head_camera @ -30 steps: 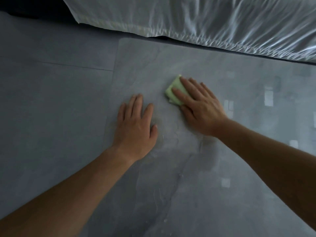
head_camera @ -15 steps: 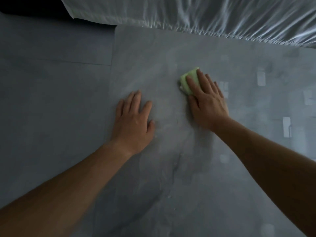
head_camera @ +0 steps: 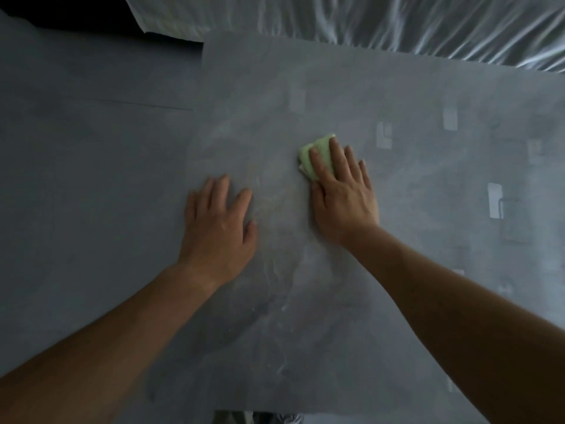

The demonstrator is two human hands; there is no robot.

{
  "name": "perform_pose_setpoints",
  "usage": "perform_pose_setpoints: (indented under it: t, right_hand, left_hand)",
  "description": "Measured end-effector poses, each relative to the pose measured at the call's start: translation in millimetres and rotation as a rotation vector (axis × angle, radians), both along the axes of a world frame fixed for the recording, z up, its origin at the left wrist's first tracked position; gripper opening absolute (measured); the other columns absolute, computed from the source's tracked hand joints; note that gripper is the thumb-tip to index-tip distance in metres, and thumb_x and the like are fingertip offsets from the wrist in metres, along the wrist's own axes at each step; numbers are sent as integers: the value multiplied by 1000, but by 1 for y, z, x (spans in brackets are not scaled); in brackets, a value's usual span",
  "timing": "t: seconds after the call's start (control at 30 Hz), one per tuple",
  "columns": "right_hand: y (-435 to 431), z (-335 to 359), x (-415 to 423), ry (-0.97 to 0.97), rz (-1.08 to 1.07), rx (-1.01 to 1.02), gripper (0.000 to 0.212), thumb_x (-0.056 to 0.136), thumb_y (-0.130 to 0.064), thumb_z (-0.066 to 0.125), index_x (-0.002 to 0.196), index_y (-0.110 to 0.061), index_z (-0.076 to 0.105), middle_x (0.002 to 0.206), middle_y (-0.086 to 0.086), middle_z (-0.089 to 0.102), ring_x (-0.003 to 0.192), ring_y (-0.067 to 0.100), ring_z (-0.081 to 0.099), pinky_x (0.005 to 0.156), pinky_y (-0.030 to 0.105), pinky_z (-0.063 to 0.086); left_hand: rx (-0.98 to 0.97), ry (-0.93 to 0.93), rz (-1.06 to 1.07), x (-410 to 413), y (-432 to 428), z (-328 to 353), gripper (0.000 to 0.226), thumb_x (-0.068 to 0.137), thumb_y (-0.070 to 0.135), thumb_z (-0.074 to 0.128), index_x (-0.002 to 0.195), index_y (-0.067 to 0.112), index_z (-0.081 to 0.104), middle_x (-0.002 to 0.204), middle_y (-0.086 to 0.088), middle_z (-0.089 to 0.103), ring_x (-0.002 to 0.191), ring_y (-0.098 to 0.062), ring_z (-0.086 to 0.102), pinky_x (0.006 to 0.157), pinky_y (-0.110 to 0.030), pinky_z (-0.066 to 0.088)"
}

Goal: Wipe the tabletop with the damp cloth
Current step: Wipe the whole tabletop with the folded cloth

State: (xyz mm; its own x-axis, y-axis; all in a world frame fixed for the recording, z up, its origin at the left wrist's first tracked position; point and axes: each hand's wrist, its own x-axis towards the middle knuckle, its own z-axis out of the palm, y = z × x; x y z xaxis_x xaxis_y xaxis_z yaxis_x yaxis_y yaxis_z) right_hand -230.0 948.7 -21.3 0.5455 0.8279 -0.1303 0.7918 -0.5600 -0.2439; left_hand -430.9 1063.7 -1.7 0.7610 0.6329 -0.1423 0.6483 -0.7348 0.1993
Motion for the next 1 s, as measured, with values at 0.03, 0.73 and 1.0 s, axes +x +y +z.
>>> perform_pose_setpoints:
  t: [0.03, 0.73, 1.0]
  right_hand:
    - [-10, 0, -13, -7, 56, 6, 57, 101, -43, 30, 156, -38, 22, 168, 3, 11, 153, 32, 12, 124, 48, 12]
    - [-28, -6, -58, -2, -9, 30, 56, 100, -41, 36, 155, -38, 26, 167, 3, 14, 152, 34, 15, 124, 48, 8]
    - [-96, 3, -127, 2, 173, -16, 53, 103, -42, 35, 156, -38, 26, 167, 2, 16, 153, 31, 16, 125, 48, 11]
  left_hand:
    - [-1, 14, 5, -2, -5, 0, 53, 83, 38, 49, 131, 16, 53, 145, -24, 41, 134, -44, 38, 108, -62, 31]
    - [-52, -76, -76, -61, -39, -10, 50, 84, 27, 52, 130, 7, 52, 143, -28, 39, 135, -46, 35, 112, -60, 27]
    - [-66, -71, -118, -93, -58, -7, 52, 86, 30, 52, 135, 15, 51, 146, -25, 36, 138, -43, 31, 113, -61, 23]
